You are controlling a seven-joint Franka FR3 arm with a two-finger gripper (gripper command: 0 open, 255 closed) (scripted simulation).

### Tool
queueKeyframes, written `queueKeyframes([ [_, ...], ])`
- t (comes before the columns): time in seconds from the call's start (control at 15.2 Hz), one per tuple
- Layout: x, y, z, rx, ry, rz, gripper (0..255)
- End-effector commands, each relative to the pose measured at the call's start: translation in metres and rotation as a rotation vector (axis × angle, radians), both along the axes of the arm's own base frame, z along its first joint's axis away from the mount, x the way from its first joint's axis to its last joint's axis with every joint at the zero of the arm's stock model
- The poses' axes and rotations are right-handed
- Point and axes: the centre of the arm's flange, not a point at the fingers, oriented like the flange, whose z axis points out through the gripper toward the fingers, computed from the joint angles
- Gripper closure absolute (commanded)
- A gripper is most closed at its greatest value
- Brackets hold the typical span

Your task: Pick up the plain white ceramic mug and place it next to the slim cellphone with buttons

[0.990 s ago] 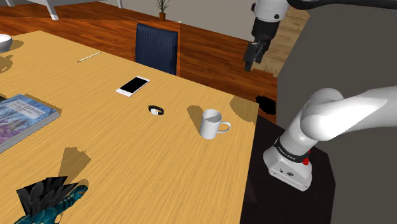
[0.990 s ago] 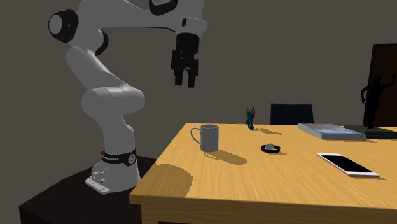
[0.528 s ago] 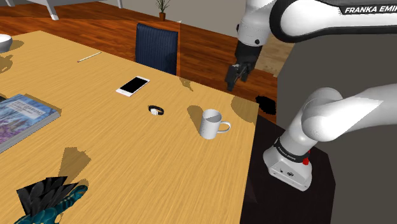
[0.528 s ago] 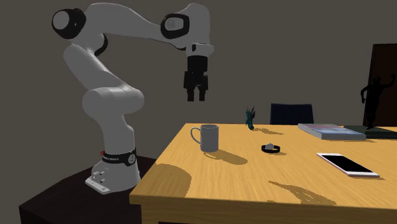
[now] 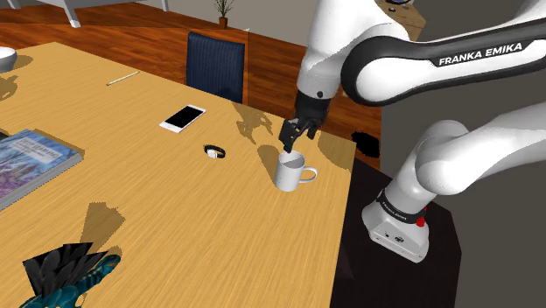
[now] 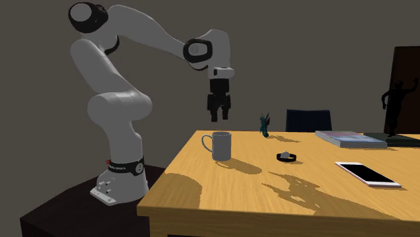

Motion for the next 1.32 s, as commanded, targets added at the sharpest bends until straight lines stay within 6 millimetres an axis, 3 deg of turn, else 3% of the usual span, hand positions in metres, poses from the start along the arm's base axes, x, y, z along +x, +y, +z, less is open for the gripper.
queueKeyframes([
  [0.0,-0.001,0.021,-0.017,0.007,-0.013,-0.019,0],
  [0.2,0.003,0.044,-0.034,0.012,-0.026,-0.038,0],
  [0.66,0.005,0.043,-0.073,0.012,-0.026,-0.038,0],
  [1.19,0.005,0.043,-0.073,0.012,-0.026,-0.038,0],
  [1.25,0.005,0.043,-0.073,0.012,-0.026,-0.038,255],
])
